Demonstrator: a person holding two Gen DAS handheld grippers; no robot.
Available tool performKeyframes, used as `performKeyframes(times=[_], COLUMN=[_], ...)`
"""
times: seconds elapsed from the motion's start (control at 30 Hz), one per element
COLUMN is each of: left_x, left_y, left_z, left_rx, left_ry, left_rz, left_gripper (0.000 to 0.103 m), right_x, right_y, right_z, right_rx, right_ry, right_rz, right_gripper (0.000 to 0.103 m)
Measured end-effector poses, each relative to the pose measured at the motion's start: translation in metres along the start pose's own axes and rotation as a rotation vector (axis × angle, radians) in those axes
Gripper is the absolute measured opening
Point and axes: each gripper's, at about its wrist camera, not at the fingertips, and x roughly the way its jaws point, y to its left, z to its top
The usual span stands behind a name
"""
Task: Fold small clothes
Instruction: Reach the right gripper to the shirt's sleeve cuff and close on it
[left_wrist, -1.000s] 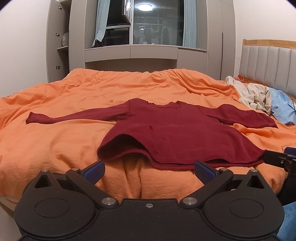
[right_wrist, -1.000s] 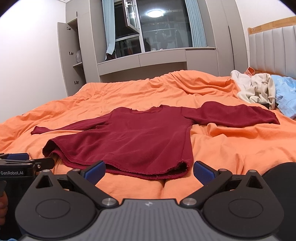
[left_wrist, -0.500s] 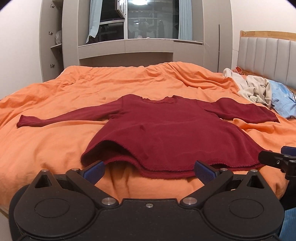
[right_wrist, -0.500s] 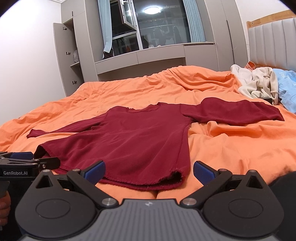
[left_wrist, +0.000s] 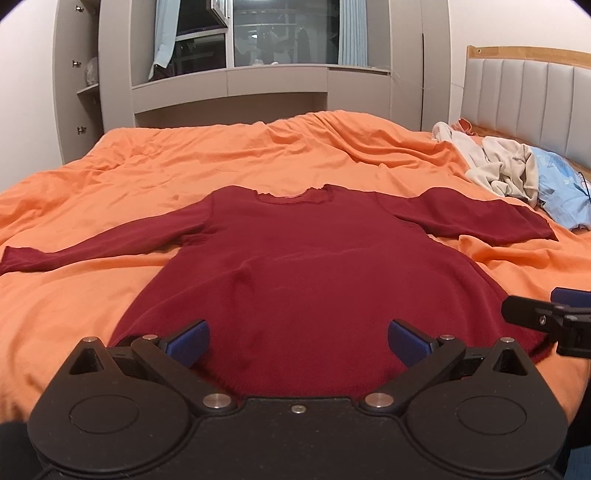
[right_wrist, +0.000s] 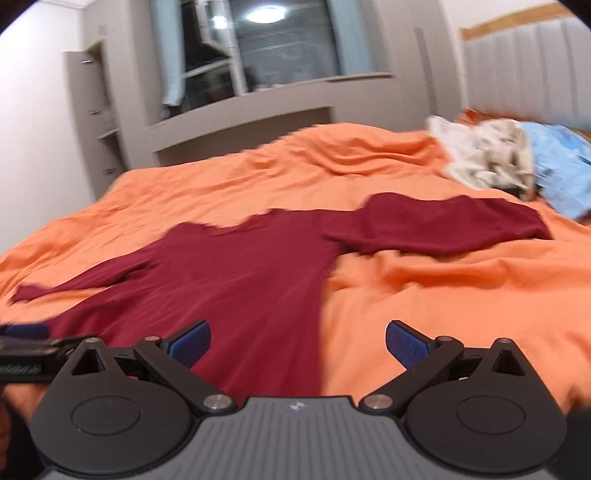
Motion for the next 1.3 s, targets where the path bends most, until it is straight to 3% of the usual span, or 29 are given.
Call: performKeyframes(times=[0.23,0.4,0.57,0.77,0.97,1.07,1.17,1.3], left_x=[0.053,0.096,0.135,0.178,0.211,0.216,0.217,0.22], left_y=[0.003,0.01,0.015,0.024,0.04,0.048,0.051,0.053], left_z=[0.038,0.068,0.097,0.111,0.104,0.1,0.096,0.091], left_rx=[-0.03,-0.019,-0.001,0.027,-0.047,-0.072,-0.087,-0.097], left_ry=[0.065,0.079,0.077,0.068,0.109,0.13,0.137,0.149], left_rz=[-0.042,-0.054,-0.058,-0.046,-0.044,-0.062,-0.064,-0.068], left_gripper=[0.102,0.102,0.102,0.102,0.102,0.102,0.102,0.102], right_x=[0.05,0.088,0.121,0.15,0.17,0.175,0.175,0.174], right_y=[-0.07,-0.137,-0.203,-0.259,-0.307,-0.313,-0.312,-0.314], right_z=[0.061,0.097,0.112,0.106,0.088,0.084,0.082,0.078], right_rx=[0.16,0.299,0.427,0.595,0.777,0.804,0.798,0.823], right_ry=[-0.041,-0.102,-0.132,-0.129,-0.205,-0.254,-0.271,-0.259], right_rz=[-0.104,-0.282,-0.379,-0.37,-0.348,-0.351,-0.377,-0.423], right_gripper=[0.103,0.103,0.103,0.103,0.103,0.102,0.088,0.056])
